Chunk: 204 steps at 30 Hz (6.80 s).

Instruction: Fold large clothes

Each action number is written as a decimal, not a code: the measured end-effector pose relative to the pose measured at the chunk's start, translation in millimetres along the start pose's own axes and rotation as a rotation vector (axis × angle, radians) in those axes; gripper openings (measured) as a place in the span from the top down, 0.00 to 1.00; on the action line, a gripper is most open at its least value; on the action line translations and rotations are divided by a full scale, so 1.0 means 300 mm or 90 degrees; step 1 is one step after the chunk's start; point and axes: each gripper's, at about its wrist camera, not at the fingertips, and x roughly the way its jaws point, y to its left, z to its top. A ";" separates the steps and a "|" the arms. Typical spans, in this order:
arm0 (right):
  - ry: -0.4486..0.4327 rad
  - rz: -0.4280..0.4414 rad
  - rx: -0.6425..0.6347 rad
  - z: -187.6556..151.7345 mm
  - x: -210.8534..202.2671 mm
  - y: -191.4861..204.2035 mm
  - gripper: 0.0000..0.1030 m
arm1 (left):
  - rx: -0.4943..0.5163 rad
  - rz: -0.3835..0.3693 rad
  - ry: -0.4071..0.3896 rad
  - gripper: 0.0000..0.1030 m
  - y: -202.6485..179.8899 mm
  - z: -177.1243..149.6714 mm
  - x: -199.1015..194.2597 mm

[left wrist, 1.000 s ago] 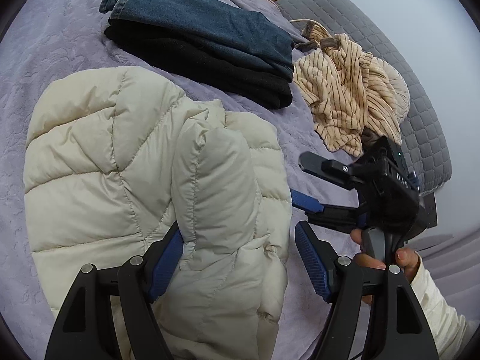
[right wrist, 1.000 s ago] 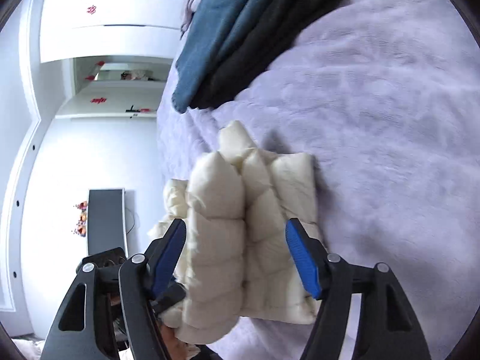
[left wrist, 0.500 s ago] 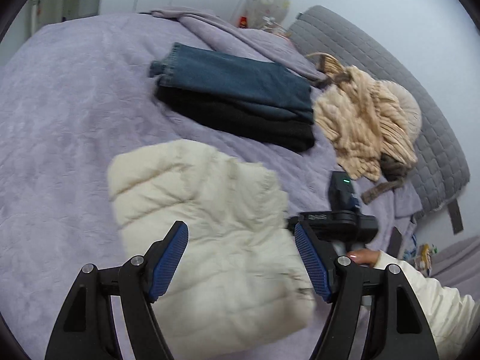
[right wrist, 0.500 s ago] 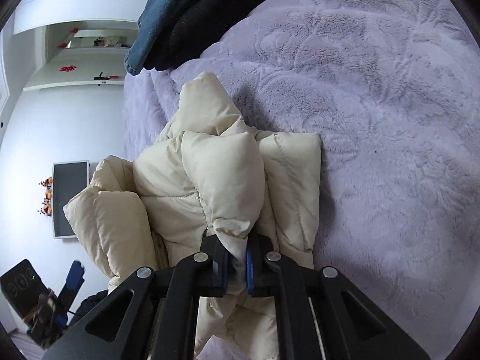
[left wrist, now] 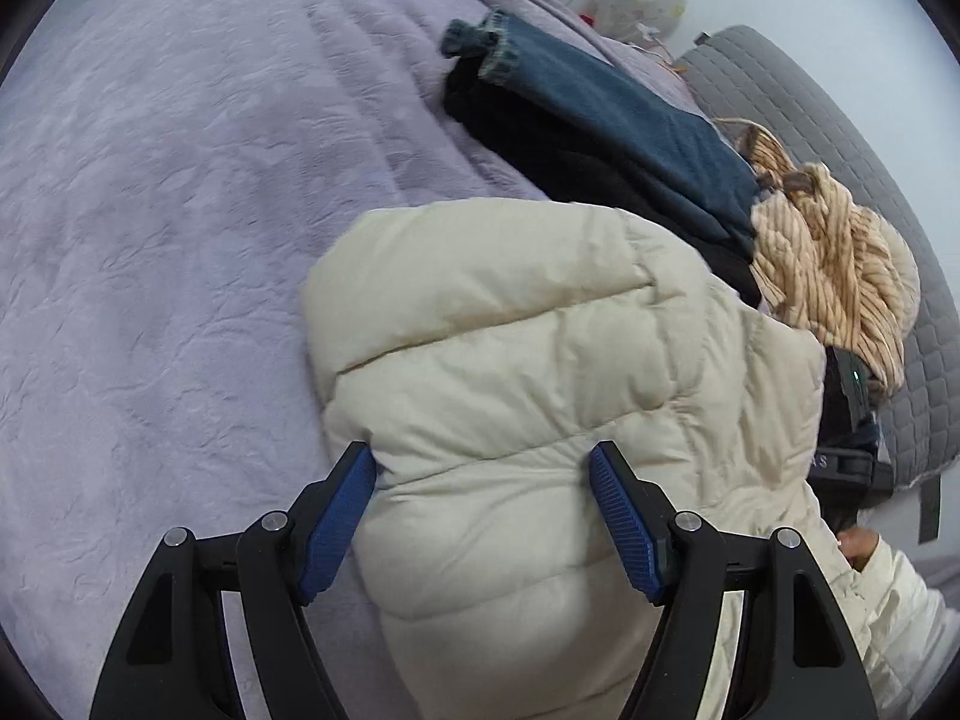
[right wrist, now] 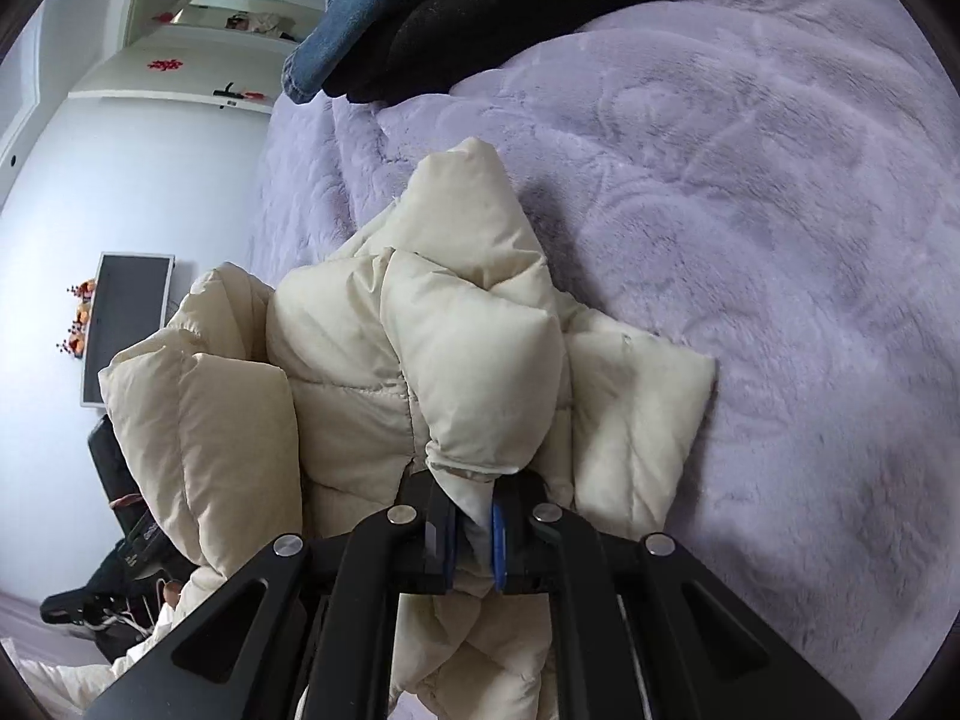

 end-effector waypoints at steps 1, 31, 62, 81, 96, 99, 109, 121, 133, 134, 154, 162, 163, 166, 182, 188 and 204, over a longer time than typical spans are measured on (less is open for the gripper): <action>0.005 0.003 -0.011 0.016 0.010 0.010 0.91 | 0.024 0.003 0.001 0.28 -0.036 0.000 0.006; -0.063 -0.041 0.016 -0.106 -0.297 0.277 0.45 | 0.117 0.138 0.007 0.28 -0.287 -0.030 0.096; 0.012 -0.147 0.077 -0.134 -0.125 0.014 0.05 | 0.125 0.148 0.031 0.24 -0.287 -0.049 0.166; 0.072 0.026 0.177 -0.161 0.032 -0.144 0.24 | 0.106 0.161 0.035 0.24 -0.227 -0.028 0.085; 0.073 0.030 0.169 -0.153 0.062 -0.150 0.23 | -0.030 0.116 0.047 0.00 0.072 -0.081 -0.146; 0.079 0.035 0.161 -0.155 0.065 -0.144 0.22 | -0.092 0.062 0.098 0.00 0.139 -0.116 -0.080; 0.098 0.067 0.128 -0.145 0.092 -0.162 0.21 | -0.170 -0.110 0.144 0.00 0.168 -0.150 0.111; 0.084 0.111 0.133 -0.136 0.113 -0.122 0.52 | -0.142 -0.112 0.138 0.21 0.018 -0.130 0.162; 0.092 0.136 0.083 -0.311 0.150 0.172 0.57 | -0.133 -0.089 0.093 0.24 0.072 -0.235 -0.235; 0.096 0.136 0.084 -0.343 0.178 0.195 0.57 | -0.136 -0.084 0.096 0.24 0.100 -0.266 -0.264; 0.131 0.013 0.081 -0.581 0.513 0.329 0.40 | -0.030 0.044 0.014 0.20 0.234 -0.406 -0.572; 0.040 -0.127 -0.055 -0.614 0.240 0.574 0.82 | 0.054 0.009 0.052 0.25 0.074 -0.234 -0.378; 0.036 -0.126 -0.073 -0.632 0.243 0.632 0.85 | 0.061 0.005 0.051 0.25 0.055 -0.227 -0.374; 0.026 -0.109 -0.144 -0.690 0.268 0.793 0.87 | 0.083 0.010 0.058 0.25 0.008 -0.228 -0.353; 0.072 -0.252 -0.185 -0.878 0.534 0.519 0.93 | 0.101 0.031 0.108 0.25 0.016 -0.302 -0.042; 0.075 -0.238 -0.175 -0.863 0.583 0.508 0.93 | 0.096 0.032 0.112 0.25 0.030 -0.309 -0.008; 0.082 -0.224 -0.162 -0.830 0.577 0.462 0.93 | 0.110 0.045 0.102 0.24 0.026 -0.326 0.019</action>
